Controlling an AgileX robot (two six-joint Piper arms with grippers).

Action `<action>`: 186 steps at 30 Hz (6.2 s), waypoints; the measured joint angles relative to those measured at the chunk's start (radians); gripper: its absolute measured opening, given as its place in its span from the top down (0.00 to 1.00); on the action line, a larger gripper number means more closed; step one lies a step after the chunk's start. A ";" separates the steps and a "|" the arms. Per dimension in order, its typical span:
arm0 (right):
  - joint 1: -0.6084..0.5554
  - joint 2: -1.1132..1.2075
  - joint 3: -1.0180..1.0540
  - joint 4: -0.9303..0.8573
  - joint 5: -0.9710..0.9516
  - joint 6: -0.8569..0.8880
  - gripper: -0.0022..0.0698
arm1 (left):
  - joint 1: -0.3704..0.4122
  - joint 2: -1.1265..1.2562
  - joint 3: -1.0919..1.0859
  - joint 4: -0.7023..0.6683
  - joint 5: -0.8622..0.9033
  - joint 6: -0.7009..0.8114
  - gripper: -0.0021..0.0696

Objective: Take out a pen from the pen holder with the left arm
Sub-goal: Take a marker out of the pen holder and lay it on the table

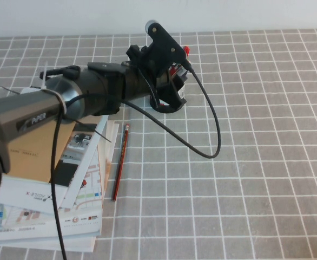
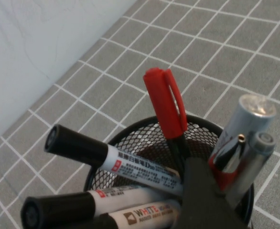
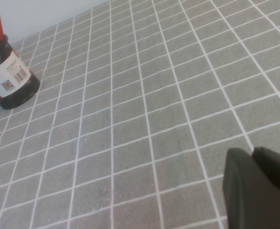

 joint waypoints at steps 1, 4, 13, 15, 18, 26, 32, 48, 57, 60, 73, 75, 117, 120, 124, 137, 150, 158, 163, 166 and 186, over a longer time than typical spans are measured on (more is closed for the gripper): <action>0.000 0.000 0.000 0.000 0.000 0.000 0.99 | 0.000 0.003 0.000 0.000 0.000 0.000 0.50; 0.000 0.000 0.000 0.000 0.000 0.000 0.99 | 0.000 0.013 0.000 0.000 0.000 0.003 0.50; 0.000 0.000 0.000 0.001 0.000 0.000 0.99 | 0.000 0.015 0.000 0.000 -0.008 0.015 0.61; 0.000 0.000 0.000 0.001 0.000 0.000 0.99 | 0.000 0.015 0.000 0.000 -0.012 0.026 0.68; 0.000 0.000 0.000 0.001 0.000 0.000 0.99 | 0.000 0.015 0.000 0.000 -0.012 0.037 0.77; 0.000 0.000 0.000 0.001 0.000 0.000 0.99 | 0.000 0.015 0.000 0.000 -0.012 0.045 0.87; 0.000 0.000 0.000 0.001 0.000 0.000 0.99 | 0.000 0.015 0.000 0.000 -0.017 0.049 0.88; 0.000 0.000 0.000 0.001 0.000 0.000 0.99 | 0.000 -0.085 0.000 -0.009 -0.060 0.051 0.96; 0.000 0.000 0.000 0.001 0.000 0.000 0.99 | 0.000 -0.086 0.000 -0.011 -0.062 0.052 0.76; 0.000 0.000 0.000 0.001 0.000 0.000 0.99 | 0.000 -0.086 0.000 -0.009 -0.060 0.052 0.48; 0.000 0.000 0.000 0.001 0.000 0.000 0.99 | 0.000 -0.064 0.000 -0.001 0.034 -0.064 0.26; 0.000 0.000 0.000 0.001 0.000 0.000 0.99 | 0.000 -0.051 0.000 0.001 0.044 -0.079 0.29; 0.000 0.000 0.000 0.001 0.000 0.000 0.99 | 0.000 -0.064 -0.002 0.056 0.031 -0.081 0.88; 0.000 0.000 0.000 0.001 0.000 0.000 0.99 | 0.000 -0.103 -0.002 0.056 0.031 -0.081 0.88; 0.000 0.000 0.000 0.001 0.000 0.000 0.99 | 0.000 -0.159 -0.002 0.054 0.031 -0.083 0.88; 0.000 0.000 0.000 0.001 0.000 0.000 0.99 | -0.104 -0.432 -0.002 0.034 -0.164 -0.256 0.88; 0.000 0.000 0.000 0.001 0.000 0.000 0.99 | -0.317 -0.523 0.026 -0.166 -0.647 0.262 0.88; 0.000 0.000 0.000 0.001 0.000 0.000 0.99 | -0.410 -0.495 0.090 -0.169 -0.887 0.488 0.88; 0.000 0.000 0.000 0.001 0.000 0.000 0.99 | -0.445 -0.495 0.095 -0.169 -0.843 0.483 0.88; 0.000 0.000 0.000 0.001 0.000 0.000 0.99 | -0.452 -0.497 0.097 -0.169 -0.732 0.340 0.88; 0.000 0.000 0.000 0.001 0.000 0.000 0.99 | -0.458 -0.503 0.199 0.901 0.636 -1.383 0.88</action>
